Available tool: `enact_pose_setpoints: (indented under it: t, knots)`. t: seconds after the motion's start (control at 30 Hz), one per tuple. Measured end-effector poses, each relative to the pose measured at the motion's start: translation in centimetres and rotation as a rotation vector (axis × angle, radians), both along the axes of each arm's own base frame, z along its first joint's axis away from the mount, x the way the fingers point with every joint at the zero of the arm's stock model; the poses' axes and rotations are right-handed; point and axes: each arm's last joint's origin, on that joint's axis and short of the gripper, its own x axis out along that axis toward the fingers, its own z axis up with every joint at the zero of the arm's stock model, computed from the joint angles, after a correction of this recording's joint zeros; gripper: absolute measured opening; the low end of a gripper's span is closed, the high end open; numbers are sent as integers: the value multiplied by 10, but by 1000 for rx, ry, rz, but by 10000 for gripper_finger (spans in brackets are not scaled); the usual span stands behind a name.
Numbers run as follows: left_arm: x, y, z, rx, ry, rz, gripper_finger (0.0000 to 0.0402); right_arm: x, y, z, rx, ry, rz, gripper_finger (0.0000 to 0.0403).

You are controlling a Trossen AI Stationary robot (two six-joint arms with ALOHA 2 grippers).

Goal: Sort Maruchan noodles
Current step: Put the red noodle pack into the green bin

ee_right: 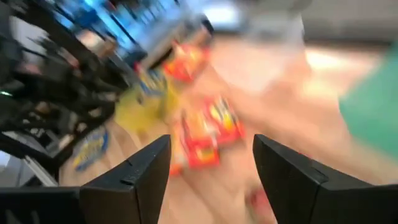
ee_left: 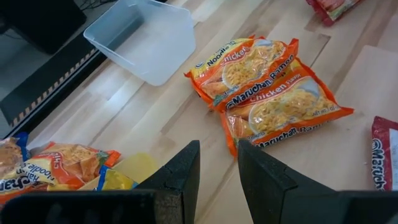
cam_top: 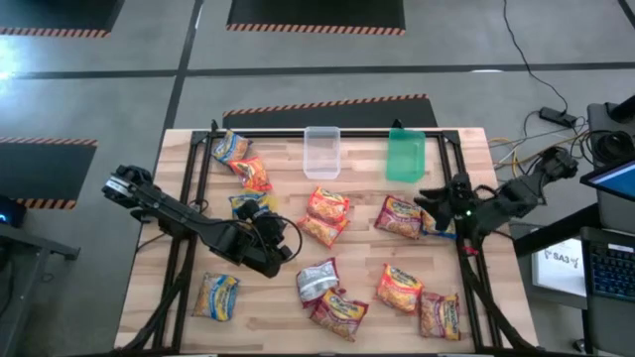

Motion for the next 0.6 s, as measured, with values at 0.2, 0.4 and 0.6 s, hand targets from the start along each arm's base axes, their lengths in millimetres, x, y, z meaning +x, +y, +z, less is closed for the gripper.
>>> enact_pose_setpoints:
  t: [0.2,0.4,0.6]
  knots:
    - [0,0,0,3,6,0,91,21,15,-24,86,201,0,208]
    - [-1,1,0,7,14,0,91,39,20,-40,46,343,-8,205]
    - [-1,1,-1,9,17,0,91,54,16,-55,47,444,-81,205]
